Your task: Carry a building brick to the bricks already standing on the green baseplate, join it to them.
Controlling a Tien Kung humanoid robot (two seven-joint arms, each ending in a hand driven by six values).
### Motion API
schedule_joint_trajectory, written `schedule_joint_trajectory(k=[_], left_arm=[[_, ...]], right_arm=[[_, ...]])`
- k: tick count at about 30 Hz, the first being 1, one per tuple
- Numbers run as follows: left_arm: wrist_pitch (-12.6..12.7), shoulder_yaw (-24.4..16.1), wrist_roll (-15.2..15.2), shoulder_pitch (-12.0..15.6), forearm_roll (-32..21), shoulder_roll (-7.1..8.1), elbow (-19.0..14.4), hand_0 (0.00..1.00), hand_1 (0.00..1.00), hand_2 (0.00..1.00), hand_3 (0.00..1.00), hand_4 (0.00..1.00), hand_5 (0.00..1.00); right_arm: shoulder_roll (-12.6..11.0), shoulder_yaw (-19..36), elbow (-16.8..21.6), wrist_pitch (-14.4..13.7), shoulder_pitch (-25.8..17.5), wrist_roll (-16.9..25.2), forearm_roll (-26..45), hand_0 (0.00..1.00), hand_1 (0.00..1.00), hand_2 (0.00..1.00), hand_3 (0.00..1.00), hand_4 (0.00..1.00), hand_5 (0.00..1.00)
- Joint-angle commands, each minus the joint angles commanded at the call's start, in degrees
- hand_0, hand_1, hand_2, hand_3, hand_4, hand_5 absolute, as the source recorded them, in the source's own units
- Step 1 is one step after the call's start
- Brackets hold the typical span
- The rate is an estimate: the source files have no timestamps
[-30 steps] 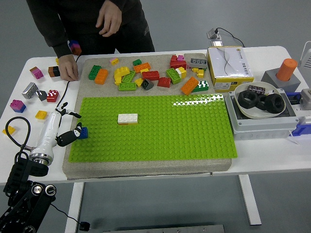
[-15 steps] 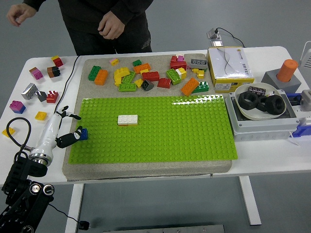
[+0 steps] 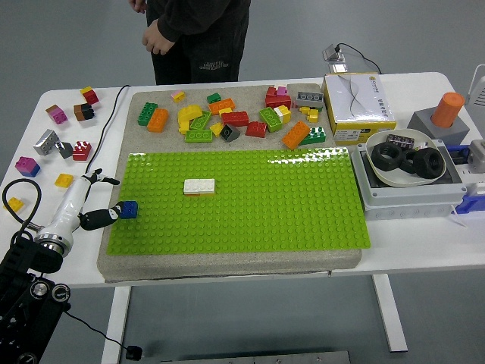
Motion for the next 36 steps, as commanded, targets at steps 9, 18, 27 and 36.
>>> schedule_joint_trajectory(k=[9,18,27,36], left_arm=[[-6.0,0.9,6.5,-1.5,0.1,1.97,-2.0,0.998,0.975,0.986,0.681,0.729,0.066],[-6.9,2.0,7.4,-3.1,-0.1,2.33,-0.2,0.998,0.974,0.975,0.671,0.729,0.079],[-7.0,2.9,7.6,-3.6,-0.6,2.09,0.2,0.998,0.976,0.979,0.668,0.731,0.073],[-7.2,3.3,7.8,-3.6,-1.2,1.56,0.8,0.998,0.965,0.969,0.666,0.73,0.065]], right_arm=[[-0.1,0.2,0.0,-0.1,0.1,0.0,-0.2,0.639,0.62,0.636,0.722,0.801,0.998],[-0.1,0.2,0.0,-0.1,0.2,0.0,-0.2,0.639,0.62,0.636,0.721,0.8,0.998],[-0.1,0.1,0.0,-0.1,0.2,0.0,-0.1,0.639,0.62,0.636,0.72,0.8,0.998],[-0.1,0.3,0.0,-0.1,0.2,0.0,-0.3,0.64,0.62,0.636,0.72,0.8,0.998]])
